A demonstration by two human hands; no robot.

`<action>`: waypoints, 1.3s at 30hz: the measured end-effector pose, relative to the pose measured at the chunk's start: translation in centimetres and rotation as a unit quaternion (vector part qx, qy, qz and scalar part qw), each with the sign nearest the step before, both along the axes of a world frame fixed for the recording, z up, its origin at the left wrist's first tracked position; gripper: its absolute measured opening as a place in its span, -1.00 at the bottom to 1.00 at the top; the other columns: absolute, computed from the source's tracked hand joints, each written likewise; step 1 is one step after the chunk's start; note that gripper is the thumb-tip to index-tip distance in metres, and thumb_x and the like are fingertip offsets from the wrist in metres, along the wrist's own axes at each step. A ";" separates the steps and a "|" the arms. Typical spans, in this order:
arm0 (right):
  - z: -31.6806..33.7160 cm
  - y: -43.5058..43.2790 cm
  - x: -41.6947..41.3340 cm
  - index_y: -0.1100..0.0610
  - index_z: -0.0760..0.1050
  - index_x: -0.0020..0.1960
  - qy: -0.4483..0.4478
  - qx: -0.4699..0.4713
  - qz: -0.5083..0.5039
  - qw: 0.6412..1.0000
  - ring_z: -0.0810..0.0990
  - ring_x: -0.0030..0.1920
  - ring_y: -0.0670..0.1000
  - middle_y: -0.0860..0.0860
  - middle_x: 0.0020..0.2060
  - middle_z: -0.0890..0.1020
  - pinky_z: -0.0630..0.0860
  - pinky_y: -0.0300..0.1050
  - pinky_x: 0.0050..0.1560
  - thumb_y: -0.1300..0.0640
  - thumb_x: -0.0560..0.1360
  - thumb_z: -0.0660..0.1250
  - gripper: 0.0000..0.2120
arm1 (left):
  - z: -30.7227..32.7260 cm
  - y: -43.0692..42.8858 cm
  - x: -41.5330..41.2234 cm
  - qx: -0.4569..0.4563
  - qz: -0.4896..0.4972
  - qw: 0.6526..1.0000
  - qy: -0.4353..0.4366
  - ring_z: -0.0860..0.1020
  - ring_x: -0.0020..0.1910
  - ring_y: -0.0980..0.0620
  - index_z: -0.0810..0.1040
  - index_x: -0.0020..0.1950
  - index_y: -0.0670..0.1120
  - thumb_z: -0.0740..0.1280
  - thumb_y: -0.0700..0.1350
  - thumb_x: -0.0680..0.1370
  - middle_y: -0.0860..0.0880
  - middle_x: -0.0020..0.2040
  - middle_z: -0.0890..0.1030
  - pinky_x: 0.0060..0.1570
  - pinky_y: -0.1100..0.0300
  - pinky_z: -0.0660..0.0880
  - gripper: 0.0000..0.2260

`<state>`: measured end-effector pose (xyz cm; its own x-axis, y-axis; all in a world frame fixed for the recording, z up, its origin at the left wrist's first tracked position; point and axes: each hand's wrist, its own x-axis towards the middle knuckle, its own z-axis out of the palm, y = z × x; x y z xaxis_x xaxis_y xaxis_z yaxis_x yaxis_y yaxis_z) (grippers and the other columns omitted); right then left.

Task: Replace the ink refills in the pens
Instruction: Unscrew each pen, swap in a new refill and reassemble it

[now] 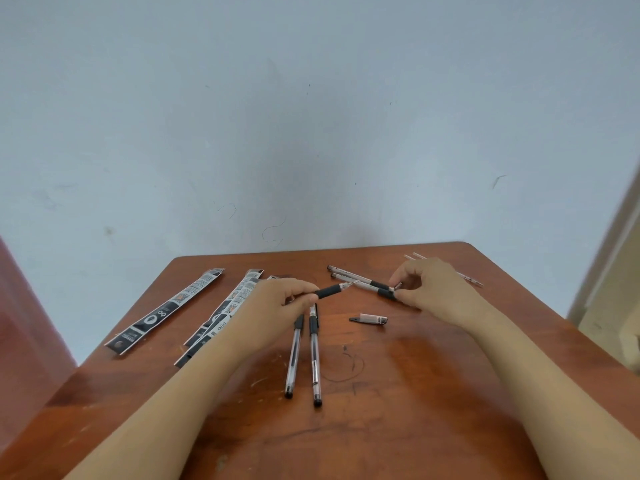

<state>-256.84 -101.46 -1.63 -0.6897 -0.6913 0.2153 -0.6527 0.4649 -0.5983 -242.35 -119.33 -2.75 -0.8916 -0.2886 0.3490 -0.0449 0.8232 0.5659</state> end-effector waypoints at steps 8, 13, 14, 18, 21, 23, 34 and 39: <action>-0.1 1.0 -0.9 0.13 0.61 0.00 0.040 0.128 -0.004 0.991 0.50 -0.09 -0.05 -0.04 -0.17 0.54 0.39 -0.24 -0.08 0.23 0.48 0.28 -0.83 | 0.0 -0.2 0.0 -0.003 0.005 1.000 0.002 0.41 -0.34 0.20 0.58 0.09 -0.04 0.24 -0.13 0.54 0.18 -0.31 0.49 -0.32 0.47 0.33 -0.81; -0.5 0.8 -0.7 0.05 0.60 -0.11 0.039 0.157 0.036 0.986 0.50 -0.15 -0.08 -0.08 -0.19 0.54 0.37 -0.33 -0.25 0.17 0.46 0.33 -0.91 | 0.0 -0.1 0.0 -0.005 0.002 1.000 -0.001 0.42 -0.32 0.22 0.58 0.09 -0.05 0.24 -0.14 0.54 0.20 -0.30 0.49 -0.30 0.48 0.34 -0.81; -0.6 0.8 -0.7 0.05 0.60 -0.11 0.041 0.162 0.041 0.985 0.49 -0.16 -0.08 -0.08 -0.20 0.53 0.35 -0.39 -0.28 0.17 0.45 0.34 -0.92 | 0.0 0.0 0.0 -0.007 0.001 1.000 -0.002 0.42 -0.31 0.22 0.58 0.09 -0.05 0.24 -0.14 0.54 0.18 -0.29 0.50 -0.28 0.45 0.34 -0.81; -0.6 0.8 -0.7 0.13 0.62 -0.03 0.032 0.178 0.049 0.982 0.45 -0.29 -0.17 -0.10 -0.25 0.52 0.33 -0.40 -0.31 0.15 0.47 0.34 -0.87 | 0.0 0.3 0.0 -0.009 -0.007 1.000 -0.002 0.44 -0.30 0.20 0.59 0.08 -0.03 0.25 -0.14 0.53 0.18 -0.28 0.51 -0.27 0.43 0.35 -0.82; -0.6 0.7 -0.7 0.12 0.62 -0.02 0.027 0.183 0.052 0.981 0.50 -0.20 -0.10 -0.08 -0.22 0.54 0.34 -0.40 -0.28 0.15 0.47 0.35 -0.87 | 0.1 0.5 0.0 -0.013 -0.013 1.000 0.005 0.43 -0.32 0.23 0.59 0.07 -0.02 0.27 -0.14 0.52 0.23 -0.28 0.50 -0.29 0.51 0.34 -0.83; -0.6 0.7 -0.7 0.11 0.62 -0.02 0.025 0.183 0.052 0.981 0.50 -0.16 -0.07 -0.05 -0.21 0.55 0.34 -0.40 -0.27 0.15 0.46 0.35 -0.87 | 0.1 0.6 0.1 -0.012 -0.014 1.000 0.010 0.42 -0.33 0.23 0.59 0.06 -0.02 0.28 -0.14 0.51 0.21 -0.26 0.52 -0.27 0.53 0.34 -0.83; 0.3 0.6 0.5 0.02 0.61 -0.12 0.005 0.016 0.044 0.999 0.54 -0.19 -0.17 -0.07 -0.16 0.63 0.44 -0.26 -0.13 0.06 0.44 0.37 -0.94 | 0.0 0.9 0.1 -0.014 -0.022 1.000 0.018 0.43 -0.28 0.29 0.58 0.04 0.00 0.31 -0.13 0.49 0.19 -0.24 0.52 -0.23 0.53 0.33 -0.85; 1.0 -0.2 2.9 -0.10 0.57 -0.24 -0.050 -0.105 0.098 0.988 0.47 -0.35 -0.34 -0.18 -0.28 0.57 0.34 -0.50 -0.29 0.10 0.43 0.38 -0.88 | 0.1 1.1 0.1 -0.029 -0.023 0.999 0.012 0.43 -0.22 0.22 0.59 0.03 -0.01 0.31 -0.12 0.49 0.14 -0.22 0.52 -0.22 0.51 0.33 -0.85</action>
<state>-253.96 -101.67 -0.62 -0.5713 -0.7612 0.3070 -0.6513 0.1928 -0.7339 -242.29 -118.27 -2.70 -0.8949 -0.2258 0.3849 0.0070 0.8553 0.5181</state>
